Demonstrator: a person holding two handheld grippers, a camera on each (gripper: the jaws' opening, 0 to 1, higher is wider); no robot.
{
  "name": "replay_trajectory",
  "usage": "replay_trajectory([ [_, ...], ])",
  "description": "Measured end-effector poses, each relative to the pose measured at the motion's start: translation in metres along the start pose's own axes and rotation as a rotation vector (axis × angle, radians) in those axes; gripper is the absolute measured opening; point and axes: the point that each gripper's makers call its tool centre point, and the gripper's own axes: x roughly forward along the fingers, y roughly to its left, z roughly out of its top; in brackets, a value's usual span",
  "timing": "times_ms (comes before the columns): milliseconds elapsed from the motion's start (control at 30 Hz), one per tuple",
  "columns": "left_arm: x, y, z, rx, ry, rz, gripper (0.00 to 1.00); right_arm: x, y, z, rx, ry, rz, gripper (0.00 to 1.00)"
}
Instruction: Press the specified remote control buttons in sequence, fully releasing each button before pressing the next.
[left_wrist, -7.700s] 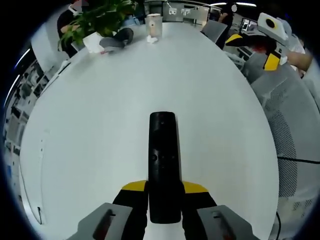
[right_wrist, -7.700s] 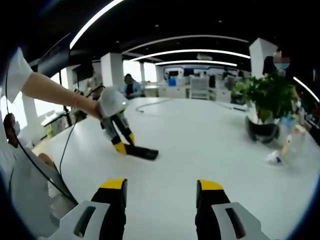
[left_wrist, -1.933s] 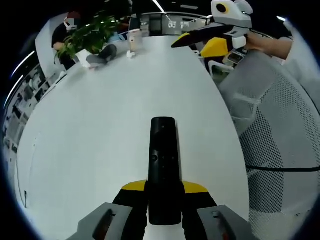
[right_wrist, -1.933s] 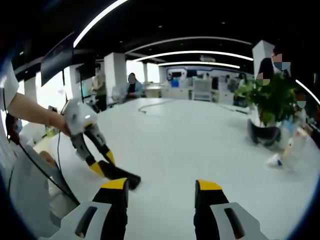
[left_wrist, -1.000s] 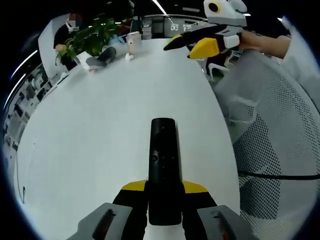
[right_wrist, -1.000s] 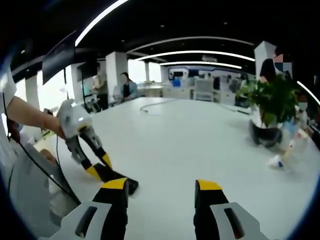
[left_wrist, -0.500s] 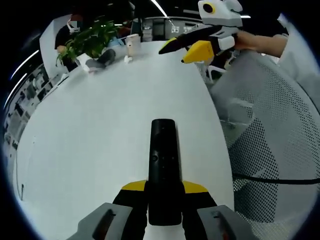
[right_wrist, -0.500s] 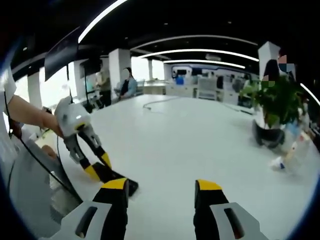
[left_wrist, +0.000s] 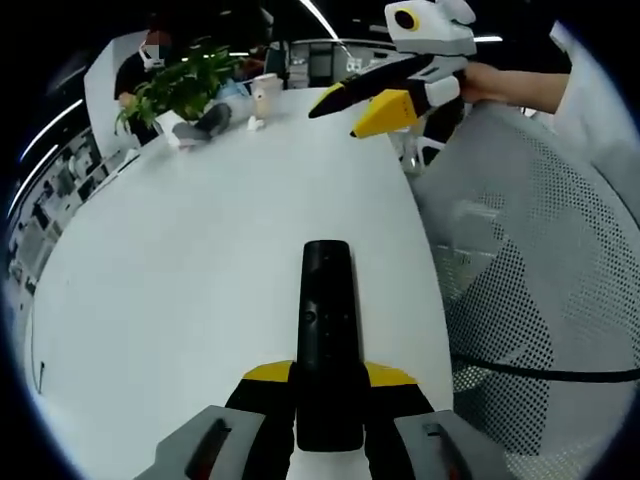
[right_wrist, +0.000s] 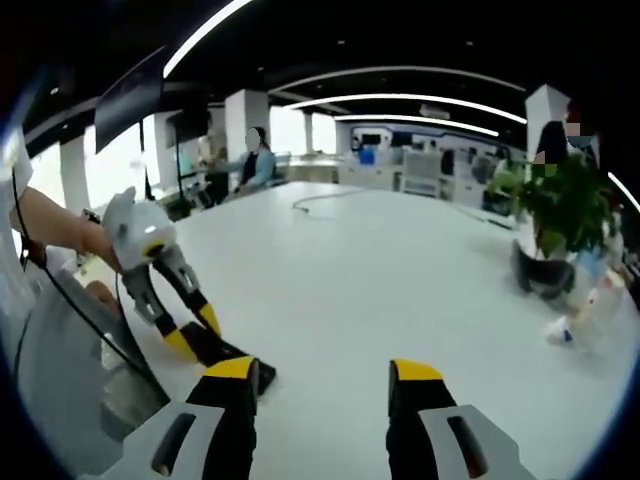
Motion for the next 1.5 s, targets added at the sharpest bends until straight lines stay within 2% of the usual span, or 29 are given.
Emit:
replay_trajectory([
  [700, 0.001, -0.02, 0.0, 0.002, 0.0, -0.002, 0.24, 0.0, 0.002, -0.002, -0.008, 0.009, 0.005, 0.49],
  [1067, 0.001, -0.021, 0.0, -0.015, 0.013, 0.011, 0.24, 0.001, 0.005, 0.0, -0.034, 0.006, 0.017, 0.49],
  [1500, 0.001, -0.02, 0.0, -0.009, 0.005, 0.008, 0.24, 0.005, 0.012, -0.009, -0.069, 0.068, 0.04, 0.49],
])
